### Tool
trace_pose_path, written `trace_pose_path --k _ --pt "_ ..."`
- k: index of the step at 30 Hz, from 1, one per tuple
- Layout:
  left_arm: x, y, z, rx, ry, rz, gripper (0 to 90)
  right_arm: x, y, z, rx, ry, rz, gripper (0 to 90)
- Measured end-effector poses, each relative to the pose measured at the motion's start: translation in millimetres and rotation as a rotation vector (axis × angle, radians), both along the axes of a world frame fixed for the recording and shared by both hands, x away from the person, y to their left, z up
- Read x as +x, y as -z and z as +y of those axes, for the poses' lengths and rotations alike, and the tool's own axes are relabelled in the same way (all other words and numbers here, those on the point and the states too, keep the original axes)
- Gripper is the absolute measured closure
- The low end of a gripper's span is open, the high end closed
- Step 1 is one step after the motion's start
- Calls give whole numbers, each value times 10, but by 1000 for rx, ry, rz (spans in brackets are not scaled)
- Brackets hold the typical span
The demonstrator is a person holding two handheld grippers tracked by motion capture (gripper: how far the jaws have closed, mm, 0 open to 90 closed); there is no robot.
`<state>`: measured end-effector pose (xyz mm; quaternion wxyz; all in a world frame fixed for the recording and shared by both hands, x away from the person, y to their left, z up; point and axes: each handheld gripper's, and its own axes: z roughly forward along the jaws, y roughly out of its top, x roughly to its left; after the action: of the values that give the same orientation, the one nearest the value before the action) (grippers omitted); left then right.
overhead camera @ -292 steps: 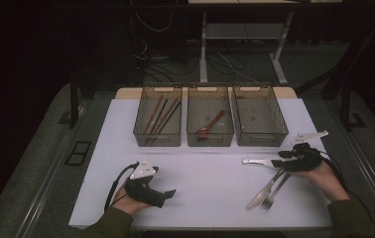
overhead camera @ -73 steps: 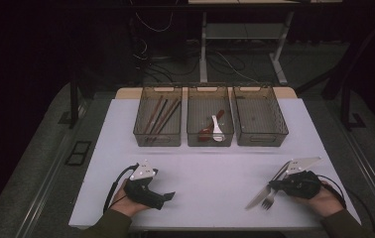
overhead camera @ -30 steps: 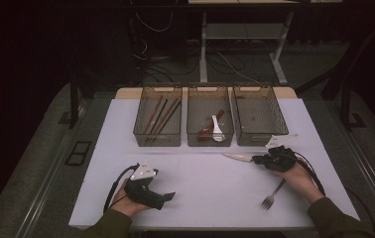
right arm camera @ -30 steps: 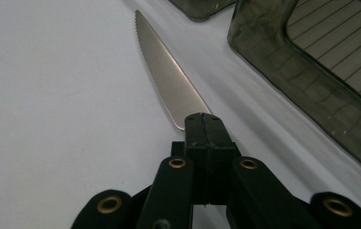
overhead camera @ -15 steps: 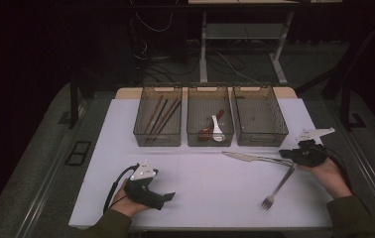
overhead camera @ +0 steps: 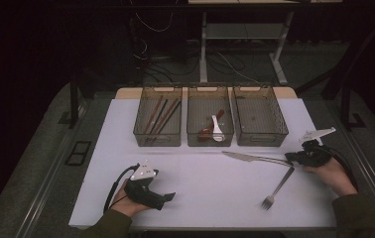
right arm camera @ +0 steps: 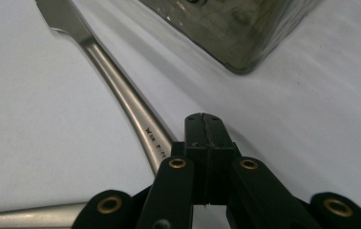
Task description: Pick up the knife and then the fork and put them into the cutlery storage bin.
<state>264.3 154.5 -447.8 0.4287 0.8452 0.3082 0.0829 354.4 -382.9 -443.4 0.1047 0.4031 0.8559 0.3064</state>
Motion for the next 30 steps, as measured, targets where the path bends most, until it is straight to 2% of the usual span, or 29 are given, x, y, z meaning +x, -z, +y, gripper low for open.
trace_pose_path --k 6,17,21,23,26,30 --pt "0 1 -4 -1 0 1 1 -13 -4 17 5 -29 17 898" --pt "-2 2 -7 1 5 3 1 -98 -48 148 -30 -144 60 899" --pt "-2 3 -8 -1 6 4 1 -85 -96 216 -85 -184 71 897" --pt "0 5 -8 -2 4 4 0 -67 -151 261 -96 -193 79 835" --pt "0 3 -6 -3 4 3 1 -42 -239 388 -134 -237 95 767" --pt "-2 -2 -8 -9 10 -3 0 52 -335 602 -200 -291 120 727"
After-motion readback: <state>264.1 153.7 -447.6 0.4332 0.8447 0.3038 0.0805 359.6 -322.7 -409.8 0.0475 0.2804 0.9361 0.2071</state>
